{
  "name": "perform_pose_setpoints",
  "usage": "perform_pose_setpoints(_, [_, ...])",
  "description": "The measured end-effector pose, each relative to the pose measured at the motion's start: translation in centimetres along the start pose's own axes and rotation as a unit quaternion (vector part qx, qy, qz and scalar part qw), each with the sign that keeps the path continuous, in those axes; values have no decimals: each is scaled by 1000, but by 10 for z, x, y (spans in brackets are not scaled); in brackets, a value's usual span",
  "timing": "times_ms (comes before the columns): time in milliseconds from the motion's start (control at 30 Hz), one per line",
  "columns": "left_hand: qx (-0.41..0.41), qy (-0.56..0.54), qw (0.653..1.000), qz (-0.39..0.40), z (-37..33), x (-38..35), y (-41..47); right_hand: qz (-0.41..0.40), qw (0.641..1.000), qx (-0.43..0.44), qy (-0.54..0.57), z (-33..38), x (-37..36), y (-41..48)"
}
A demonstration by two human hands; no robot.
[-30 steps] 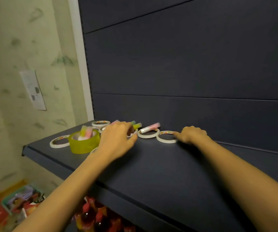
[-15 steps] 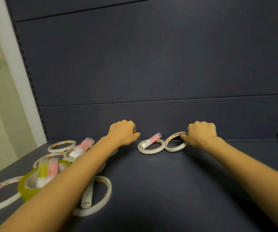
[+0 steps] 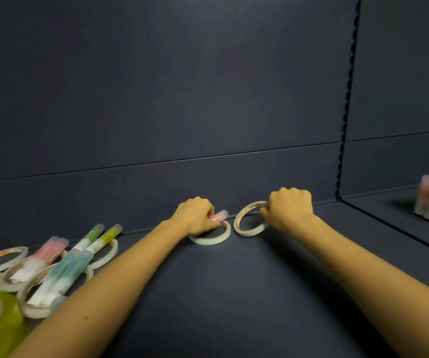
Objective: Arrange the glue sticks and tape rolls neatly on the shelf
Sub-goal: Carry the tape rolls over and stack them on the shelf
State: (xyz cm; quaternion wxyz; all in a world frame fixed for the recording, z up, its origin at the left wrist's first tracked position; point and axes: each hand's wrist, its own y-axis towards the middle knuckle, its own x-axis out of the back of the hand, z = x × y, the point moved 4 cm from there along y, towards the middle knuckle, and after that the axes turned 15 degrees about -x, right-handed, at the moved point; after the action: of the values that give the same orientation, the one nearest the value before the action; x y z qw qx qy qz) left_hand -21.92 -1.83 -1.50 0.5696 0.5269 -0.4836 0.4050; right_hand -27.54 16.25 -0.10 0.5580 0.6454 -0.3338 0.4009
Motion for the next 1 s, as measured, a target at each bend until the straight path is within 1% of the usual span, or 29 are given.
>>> perform_pose_setpoints(100, [15,-44,997,-57,-16,4,2,-44,999,-8,-1,-22,9,3])
perform_pose_setpoints(233, [6,-158,975,-155,-45,22,11,-41,998,-22,40,-69,15,4])
perform_pose_setpoints(300, [-9,-209,960,-184,-69,30,18,-34,997,-26,57,-99,18,2])
perform_pose_setpoints(433, [-34,-270,939,-208,-134,39,32,-30,996,-41,74,-166,25,-5])
perform_pose_setpoints(600, [-71,-290,921,-251,-226,41,46,-29,994,-55,92,-261,24,-18])
perform_pose_setpoints(700, [-86,-297,915,-258,-276,37,54,-50,993,-58,91,-318,20,-30])
perform_pose_setpoints(867, [-115,-345,894,-263,-348,31,73,-40,991,-105,74,-402,10,-44])
perform_pose_setpoints(1000, [-139,-330,896,-261,-388,27,88,-37,989,-127,70,-449,6,-48])
